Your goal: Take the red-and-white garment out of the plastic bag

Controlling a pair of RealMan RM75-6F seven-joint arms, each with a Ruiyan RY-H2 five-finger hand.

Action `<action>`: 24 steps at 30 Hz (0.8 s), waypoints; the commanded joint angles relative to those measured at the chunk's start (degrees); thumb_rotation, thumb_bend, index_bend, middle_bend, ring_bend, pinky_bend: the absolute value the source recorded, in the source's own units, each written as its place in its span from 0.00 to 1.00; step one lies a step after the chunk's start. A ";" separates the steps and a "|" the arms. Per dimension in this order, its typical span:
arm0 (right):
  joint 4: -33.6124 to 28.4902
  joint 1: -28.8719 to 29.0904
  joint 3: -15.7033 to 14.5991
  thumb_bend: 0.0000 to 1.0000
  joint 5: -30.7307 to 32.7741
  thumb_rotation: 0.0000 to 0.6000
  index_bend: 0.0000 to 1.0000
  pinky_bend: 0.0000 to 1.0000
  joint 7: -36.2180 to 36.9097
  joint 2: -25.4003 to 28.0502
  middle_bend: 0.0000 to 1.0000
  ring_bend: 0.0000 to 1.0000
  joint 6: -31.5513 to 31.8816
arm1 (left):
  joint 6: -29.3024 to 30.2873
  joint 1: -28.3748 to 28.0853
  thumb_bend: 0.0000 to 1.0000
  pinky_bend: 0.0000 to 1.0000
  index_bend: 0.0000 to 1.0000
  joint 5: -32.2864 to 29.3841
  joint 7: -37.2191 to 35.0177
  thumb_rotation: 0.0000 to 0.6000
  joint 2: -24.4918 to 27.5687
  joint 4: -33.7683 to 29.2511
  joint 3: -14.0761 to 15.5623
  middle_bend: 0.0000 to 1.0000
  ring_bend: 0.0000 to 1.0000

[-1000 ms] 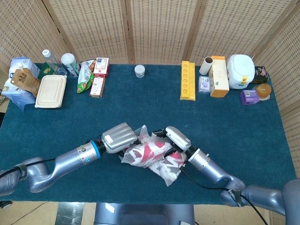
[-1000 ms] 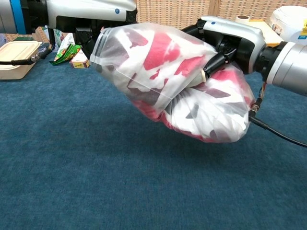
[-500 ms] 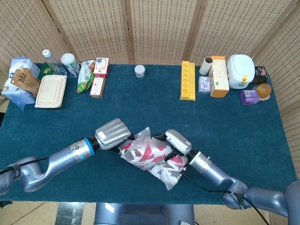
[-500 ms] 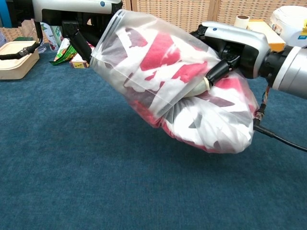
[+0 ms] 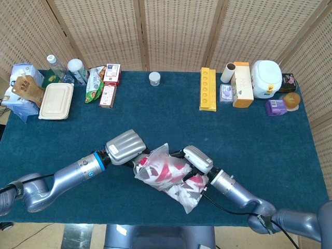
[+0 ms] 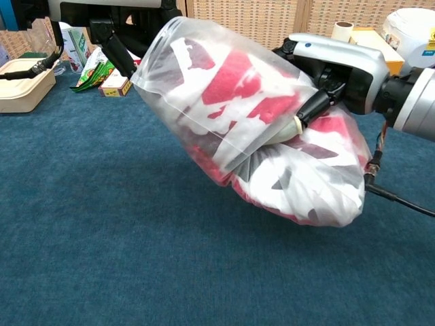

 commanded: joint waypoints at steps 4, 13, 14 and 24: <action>-0.19 -0.21 -0.13 0.16 0.03 1.00 0.94 1.00 -0.31 0.20 0.99 1.00 -0.04 | 0.49 0.04 0.55 1.00 0.67 0.09 0.18 1.00 0.02 -0.30 -0.18 1.00 1.00; -0.44 -0.26 -0.23 0.16 -0.29 1.00 0.94 1.00 -0.49 0.52 0.99 1.00 -0.06 | -0.27 -0.29 0.50 1.00 0.50 -0.94 -0.74 1.00 0.42 -0.87 -0.48 1.00 1.00; -0.45 -0.29 -0.23 0.16 -0.26 1.00 0.94 1.00 -0.48 0.53 0.99 1.00 -0.07 | -0.23 -0.29 0.47 1.00 0.49 -0.94 -0.92 1.00 0.49 -0.96 -0.52 1.00 1.00; -0.49 -0.52 -0.29 0.16 -0.11 1.00 0.94 1.00 -0.48 0.91 0.99 1.00 -0.17 | 1.48 0.50 0.26 1.00 0.42 -0.22 -3.53 0.90 1.27 -1.40 -0.57 1.00 1.00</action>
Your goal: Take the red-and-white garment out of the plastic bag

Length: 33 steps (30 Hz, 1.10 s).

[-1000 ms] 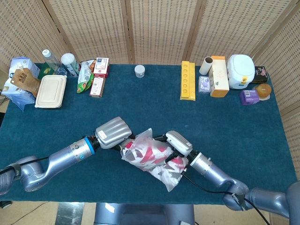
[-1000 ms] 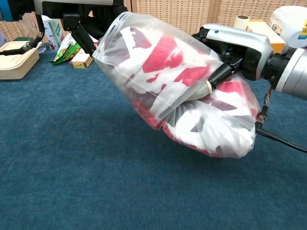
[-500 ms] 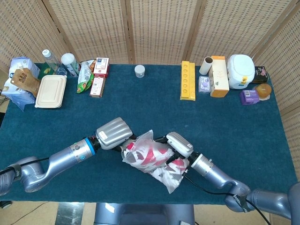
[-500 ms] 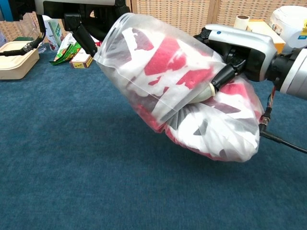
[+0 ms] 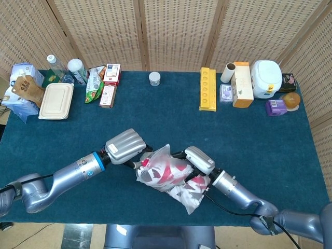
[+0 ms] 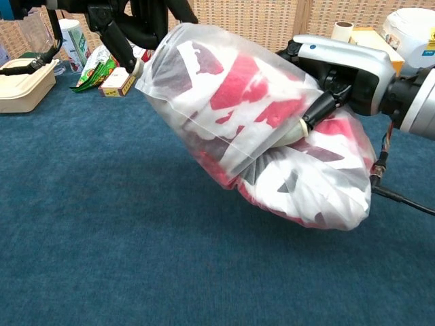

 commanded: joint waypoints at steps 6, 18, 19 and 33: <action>-0.01 0.00 0.06 0.16 -0.01 1.00 0.94 1.00 0.06 0.14 0.99 1.00 -0.11 | 1.47 0.88 0.24 1.00 0.40 0.82 -1.52 0.84 0.65 -0.04 0.21 1.00 1.00; -0.34 0.07 0.47 0.16 0.16 1.00 0.94 1.00 0.22 0.25 0.99 1.00 -0.16 | 0.07 -0.04 0.24 1.00 0.40 1.81 -5.03 0.81 -0.17 -0.28 0.65 1.00 1.00; -0.47 0.07 0.55 0.16 0.14 1.00 0.94 1.00 0.29 0.30 0.99 1.00 -0.06 | -0.17 -0.26 0.24 1.00 0.40 1.84 -4.96 0.80 -0.45 -0.13 0.62 1.00 1.00; -0.70 -0.05 1.03 0.16 0.67 1.00 0.94 1.00 0.33 0.36 0.99 1.00 0.03 | -2.02 -2.34 0.51 1.00 0.51 1.60 -2.68 0.93 -3.64 0.86 0.29 1.00 1.00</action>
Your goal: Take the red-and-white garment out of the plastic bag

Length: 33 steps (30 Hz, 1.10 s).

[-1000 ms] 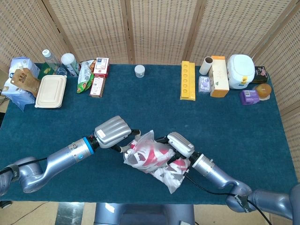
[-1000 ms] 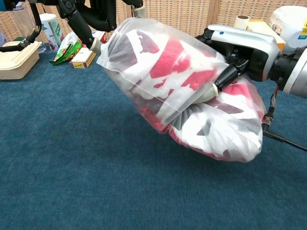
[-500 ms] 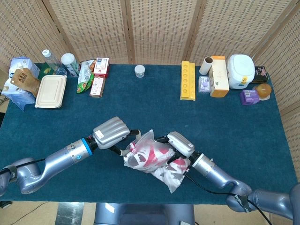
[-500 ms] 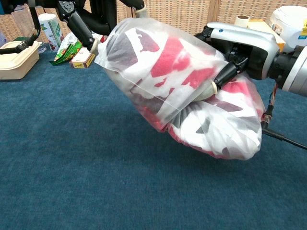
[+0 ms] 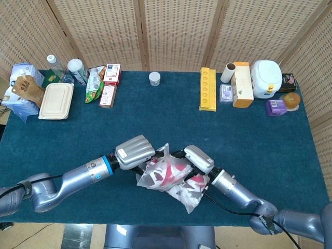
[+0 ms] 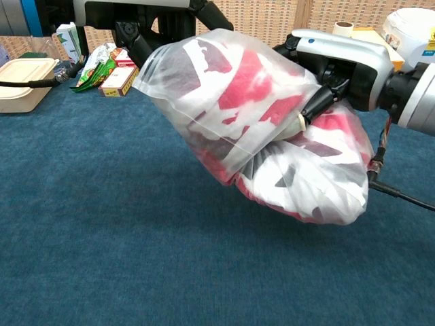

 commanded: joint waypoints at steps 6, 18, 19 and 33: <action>0.00 -0.40 -0.01 0.16 0.12 1.00 0.94 1.00 0.18 0.54 0.99 1.00 0.30 | 0.62 0.39 0.57 1.00 0.56 -1.12 0.91 0.92 0.05 0.42 -0.08 1.00 1.00; 0.15 0.72 -0.44 0.16 0.39 1.00 0.94 1.00 -4.03 0.03 0.99 1.00 -2.90 | 0.39 1.53 0.56 1.00 0.56 -2.29 -1.07 0.91 1.26 1.47 1.00 1.00 1.00; 0.08 0.75 -0.40 0.16 0.46 1.00 0.94 1.00 -4.12 0.03 0.99 1.00 -2.99 | 0.39 1.54 0.56 1.00 0.56 -2.25 -1.26 0.91 1.26 1.53 1.02 1.00 1.00; 0.23 0.92 -0.07 0.16 1.70 1.00 0.94 1.00 -6.17 -0.29 0.99 1.00 -4.28 | 0.18 1.69 0.56 1.00 0.62 -2.26 -7.21 0.96 1.18 2.40 1.11 1.00 1.00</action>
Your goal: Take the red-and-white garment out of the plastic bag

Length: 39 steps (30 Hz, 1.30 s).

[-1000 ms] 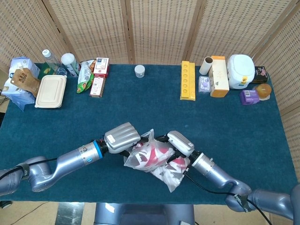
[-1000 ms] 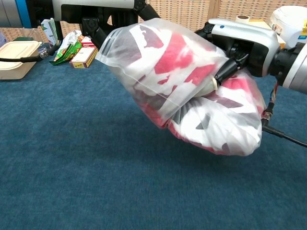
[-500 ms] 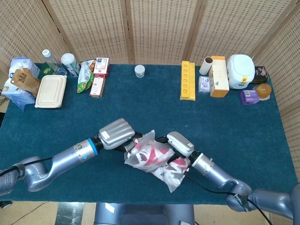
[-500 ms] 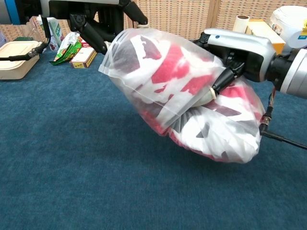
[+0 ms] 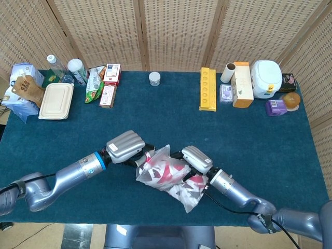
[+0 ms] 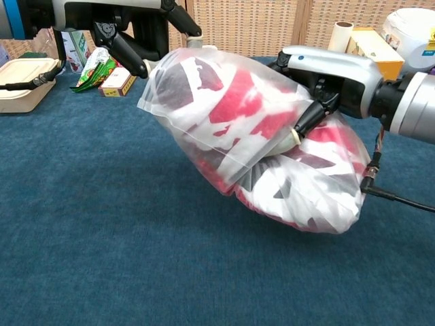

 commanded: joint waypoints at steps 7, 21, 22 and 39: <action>2.24 0.39 -0.13 0.16 1.45 1.00 0.94 1.00 -2.58 -0.73 0.99 1.00 -2.45 | -1.40 -0.02 0.56 1.00 0.62 -0.64 -0.21 0.98 -2.10 2.47 0.99 1.00 1.00; 5.47 1.83 0.71 0.16 5.64 1.00 0.94 1.00 -11.53 -1.39 0.99 1.00 -8.41 | -5.81 -0.48 0.56 1.00 0.62 -4.78 1.68 0.99 -11.97 14.07 2.38 1.00 1.00; 6.02 1.99 0.71 0.16 5.92 1.00 0.94 1.00 -12.58 -1.78 0.99 1.00 -8.94 | -6.19 -0.55 0.56 1.00 0.62 -5.38 1.50 0.99 -12.82 15.02 2.24 1.00 1.00; 5.61 0.92 0.85 0.16 7.40 1.00 0.20 0.31 -17.53 -1.11 0.28 0.33 -9.33 | -8.07 -0.68 0.56 1.00 0.62 -8.24 2.00 0.99 -15.92 19.03 1.46 1.00 1.00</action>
